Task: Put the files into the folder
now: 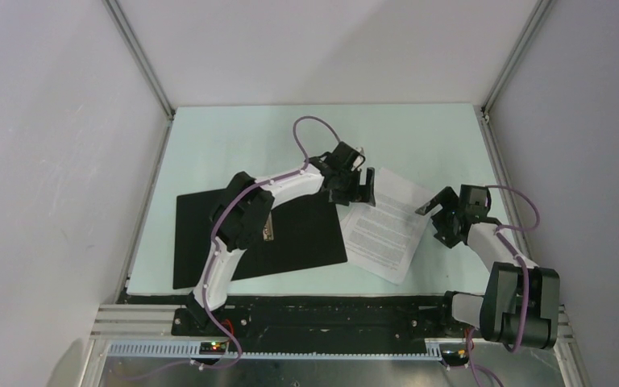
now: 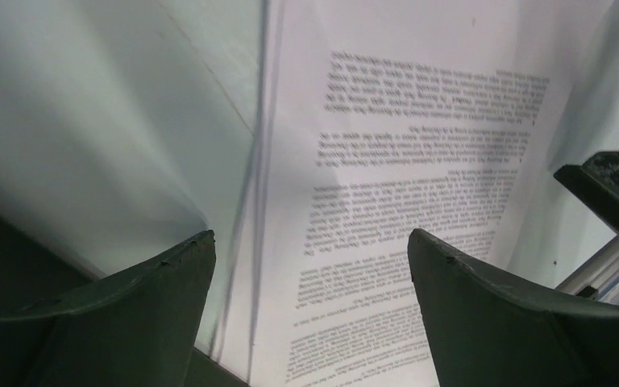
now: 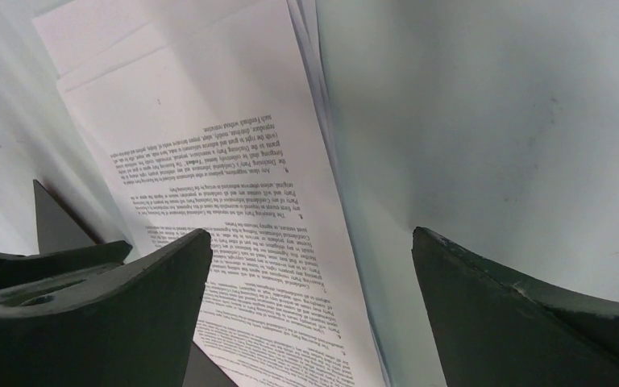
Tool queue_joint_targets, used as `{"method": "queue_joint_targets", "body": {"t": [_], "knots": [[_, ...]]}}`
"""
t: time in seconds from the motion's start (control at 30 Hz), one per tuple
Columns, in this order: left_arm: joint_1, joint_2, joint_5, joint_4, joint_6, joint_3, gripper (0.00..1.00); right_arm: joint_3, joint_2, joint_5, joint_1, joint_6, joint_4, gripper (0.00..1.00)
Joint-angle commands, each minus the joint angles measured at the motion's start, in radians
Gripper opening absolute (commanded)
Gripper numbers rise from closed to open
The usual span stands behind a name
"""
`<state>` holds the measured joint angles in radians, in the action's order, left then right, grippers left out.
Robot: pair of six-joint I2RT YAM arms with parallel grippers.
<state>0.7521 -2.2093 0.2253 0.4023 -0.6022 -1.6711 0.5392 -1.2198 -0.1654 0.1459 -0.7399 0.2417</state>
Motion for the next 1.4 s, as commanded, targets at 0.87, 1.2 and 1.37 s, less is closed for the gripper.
{"method": "queue_joint_targets", "body": {"t": [0.87, 1.2, 1.37], "knots": [[0.182, -0.093, 0.044, 0.010, -0.375, -0.097, 0.97, 0.340, -0.258, 0.144, 0.077, 0.118, 0.108, 1.00], [0.144, 0.004, -0.001, 0.029, -0.186, -0.183, 1.00, 0.514, -0.195, 0.323, 0.075, 0.203, 0.291, 0.99], [0.082, 0.244, -0.117, 0.061, -0.096, -0.010, 0.99, 0.601, -0.168, 0.366, -0.156, 0.241, 0.395, 0.99]]}}
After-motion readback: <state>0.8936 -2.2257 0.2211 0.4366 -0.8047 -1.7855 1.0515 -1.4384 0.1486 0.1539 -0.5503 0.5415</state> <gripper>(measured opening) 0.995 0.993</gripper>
